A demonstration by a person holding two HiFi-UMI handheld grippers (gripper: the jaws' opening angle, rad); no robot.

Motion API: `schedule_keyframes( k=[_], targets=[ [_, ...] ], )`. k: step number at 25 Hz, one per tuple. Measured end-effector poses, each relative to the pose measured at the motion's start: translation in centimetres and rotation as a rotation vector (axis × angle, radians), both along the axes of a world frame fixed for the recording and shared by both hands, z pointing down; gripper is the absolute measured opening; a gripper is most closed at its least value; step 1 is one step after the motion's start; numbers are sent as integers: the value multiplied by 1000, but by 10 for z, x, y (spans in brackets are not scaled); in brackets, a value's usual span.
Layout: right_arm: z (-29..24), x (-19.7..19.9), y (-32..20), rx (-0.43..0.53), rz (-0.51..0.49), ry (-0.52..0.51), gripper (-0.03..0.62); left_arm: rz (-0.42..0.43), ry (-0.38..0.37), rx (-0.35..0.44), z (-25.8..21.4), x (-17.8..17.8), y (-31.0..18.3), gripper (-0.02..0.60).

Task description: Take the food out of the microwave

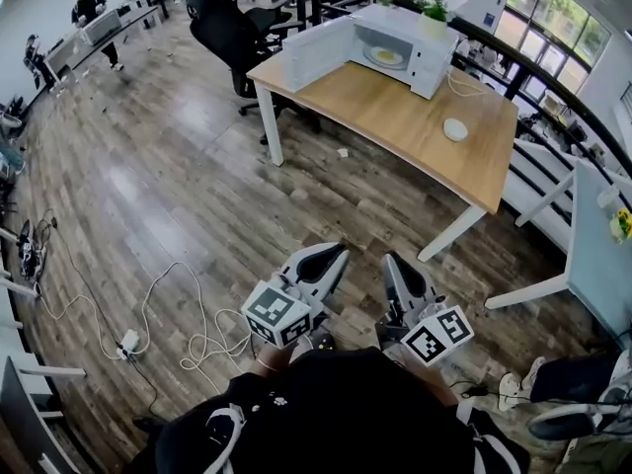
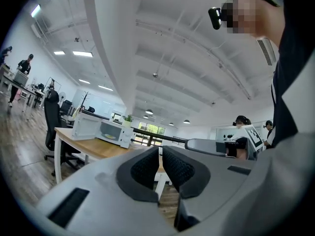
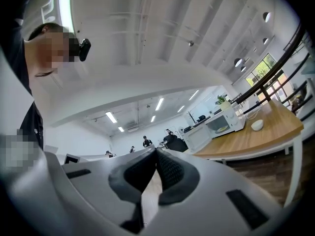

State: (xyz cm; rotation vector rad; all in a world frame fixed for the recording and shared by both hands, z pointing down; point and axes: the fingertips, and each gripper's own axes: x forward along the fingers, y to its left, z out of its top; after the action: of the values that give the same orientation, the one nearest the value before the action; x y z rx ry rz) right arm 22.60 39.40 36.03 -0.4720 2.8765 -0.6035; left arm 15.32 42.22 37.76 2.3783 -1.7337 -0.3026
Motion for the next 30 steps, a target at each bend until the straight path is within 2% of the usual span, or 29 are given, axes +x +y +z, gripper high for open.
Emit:
schedule_keyframes(
  k=[5, 15, 24, 30],
  targets=[
    [3, -30, 6, -6, -50, 6, 0, -71, 4, -16, 10, -35, 11, 28],
    [19, -60, -19, -52, -93, 24, 0, -96, 11, -42, 21, -60, -7, 29],
    [21, -106, -100, -65, -178, -23, 0, -214, -25, -55, 20, -108, -66, 28],
    [23, -130, -170, -99, -218, -21, 0, -269, -29, -59, 15, -134, -131, 29]
  ],
)
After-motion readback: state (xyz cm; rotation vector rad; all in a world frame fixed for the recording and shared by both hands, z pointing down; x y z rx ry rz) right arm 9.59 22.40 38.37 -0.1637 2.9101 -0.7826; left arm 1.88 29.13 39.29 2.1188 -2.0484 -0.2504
